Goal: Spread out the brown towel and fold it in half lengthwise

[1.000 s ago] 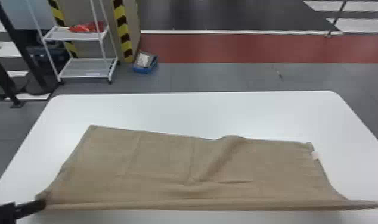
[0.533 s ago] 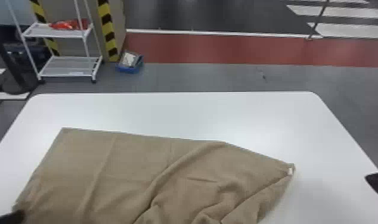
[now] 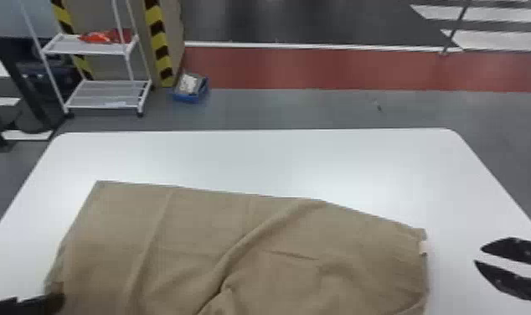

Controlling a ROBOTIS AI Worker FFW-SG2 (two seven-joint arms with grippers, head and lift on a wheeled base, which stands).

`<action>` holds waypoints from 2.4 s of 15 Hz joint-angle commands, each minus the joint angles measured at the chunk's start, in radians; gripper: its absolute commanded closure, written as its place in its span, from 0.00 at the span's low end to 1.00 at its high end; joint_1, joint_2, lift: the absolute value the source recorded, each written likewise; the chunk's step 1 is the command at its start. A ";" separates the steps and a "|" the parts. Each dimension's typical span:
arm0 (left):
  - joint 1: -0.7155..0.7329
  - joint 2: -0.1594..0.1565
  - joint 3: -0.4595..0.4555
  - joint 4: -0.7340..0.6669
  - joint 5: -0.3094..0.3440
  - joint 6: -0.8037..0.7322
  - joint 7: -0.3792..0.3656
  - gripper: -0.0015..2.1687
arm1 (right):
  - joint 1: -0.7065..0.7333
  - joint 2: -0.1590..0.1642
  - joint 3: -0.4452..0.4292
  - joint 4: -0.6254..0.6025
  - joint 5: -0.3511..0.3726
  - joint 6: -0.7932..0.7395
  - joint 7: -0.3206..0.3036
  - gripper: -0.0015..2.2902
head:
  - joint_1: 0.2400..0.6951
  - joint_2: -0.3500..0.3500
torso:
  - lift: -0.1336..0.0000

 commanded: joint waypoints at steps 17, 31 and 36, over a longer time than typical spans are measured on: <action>-0.004 0.002 0.002 -0.009 0.055 -0.052 0.006 0.03 | 0.071 -0.051 0.358 -0.027 0.113 0.089 0.003 0.25 | 1.00 0.80 | 0.07; 0.008 -0.003 0.023 -0.075 0.129 -0.092 0.051 0.03 | 0.140 -0.095 0.417 -0.046 0.081 0.184 0.003 0.25 | 1.00 0.83 | 0.07; 0.009 -0.004 0.037 -0.072 0.134 -0.104 0.052 0.03 | 0.156 -0.118 0.468 0.000 0.094 0.184 0.003 0.25 | 1.00 0.87 | 0.07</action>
